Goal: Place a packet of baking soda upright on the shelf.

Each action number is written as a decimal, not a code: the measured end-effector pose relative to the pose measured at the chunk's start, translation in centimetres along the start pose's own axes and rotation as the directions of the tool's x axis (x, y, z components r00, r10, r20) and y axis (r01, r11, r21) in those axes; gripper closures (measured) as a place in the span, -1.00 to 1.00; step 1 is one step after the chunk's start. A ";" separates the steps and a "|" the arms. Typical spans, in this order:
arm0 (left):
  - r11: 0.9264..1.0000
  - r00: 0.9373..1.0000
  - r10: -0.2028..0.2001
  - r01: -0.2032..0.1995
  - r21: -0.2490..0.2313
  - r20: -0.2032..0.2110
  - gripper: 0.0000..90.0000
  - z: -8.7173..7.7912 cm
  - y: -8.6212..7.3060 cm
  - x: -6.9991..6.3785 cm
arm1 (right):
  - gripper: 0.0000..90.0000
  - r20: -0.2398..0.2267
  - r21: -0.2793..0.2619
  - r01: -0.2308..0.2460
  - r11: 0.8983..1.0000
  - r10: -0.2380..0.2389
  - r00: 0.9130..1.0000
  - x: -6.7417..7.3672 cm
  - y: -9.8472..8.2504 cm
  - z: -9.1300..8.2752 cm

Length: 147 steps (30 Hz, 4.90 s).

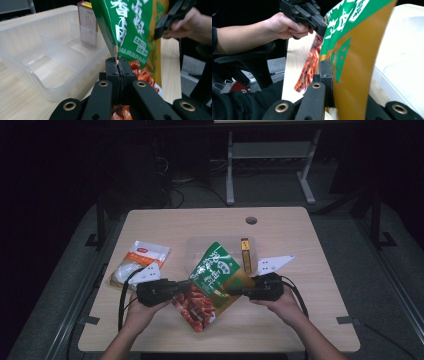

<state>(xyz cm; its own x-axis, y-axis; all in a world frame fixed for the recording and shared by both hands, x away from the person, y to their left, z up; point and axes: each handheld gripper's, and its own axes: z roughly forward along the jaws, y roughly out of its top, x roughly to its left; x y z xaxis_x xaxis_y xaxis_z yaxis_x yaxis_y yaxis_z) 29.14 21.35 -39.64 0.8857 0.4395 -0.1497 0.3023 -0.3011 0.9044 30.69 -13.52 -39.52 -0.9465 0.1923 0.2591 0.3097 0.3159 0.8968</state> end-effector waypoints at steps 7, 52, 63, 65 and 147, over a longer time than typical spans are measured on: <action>0.998 1.000 0.025 -0.024 0.057 -0.002 0.93 0.6 -0.3 -0.1 | 1.00 0.026 0.056 0.073 0.996 -0.074 0.997 0.5 0.8 -0.4; 0.977 0.996 0.000 0.019 0.215 -0.087 -0.53 0.6 -3.4 1.1 | 1.00 0.054 0.070 0.263 0.962 -0.267 0.962 1.3 8.8 -4.7; 0.974 0.997 -0.010 0.028 0.226 -0.081 -0.56 0.8 -3.6 1.2 | 1.00 0.125 0.076 0.259 0.963 -0.267 0.956 -1.0 11.8 -5.4; 0.974 0.997 -0.011 0.030 0.226 -0.083 -0.57 0.8 -3.6 1.2 | 1.00 0.129 0.081 0.254 0.964 -0.263 0.956 -1.3 12.0 -5.5; 0.955 1.000 0.000 0.009 0.298 -0.029 -0.62 1.8 -4.1 0.6 | 0.98 0.242 0.241 0.079 0.967 -0.138 0.960 -8.4 8.5 -3.2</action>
<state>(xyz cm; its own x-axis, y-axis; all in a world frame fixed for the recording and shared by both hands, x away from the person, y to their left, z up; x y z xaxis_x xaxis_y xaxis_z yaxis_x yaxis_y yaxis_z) 29.06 21.33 -44.18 0.8752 0.4636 -0.1385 0.4012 -0.5354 0.7432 40.97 -15.39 -32.89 -0.9300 0.3655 0.0381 0.2470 0.5450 0.8012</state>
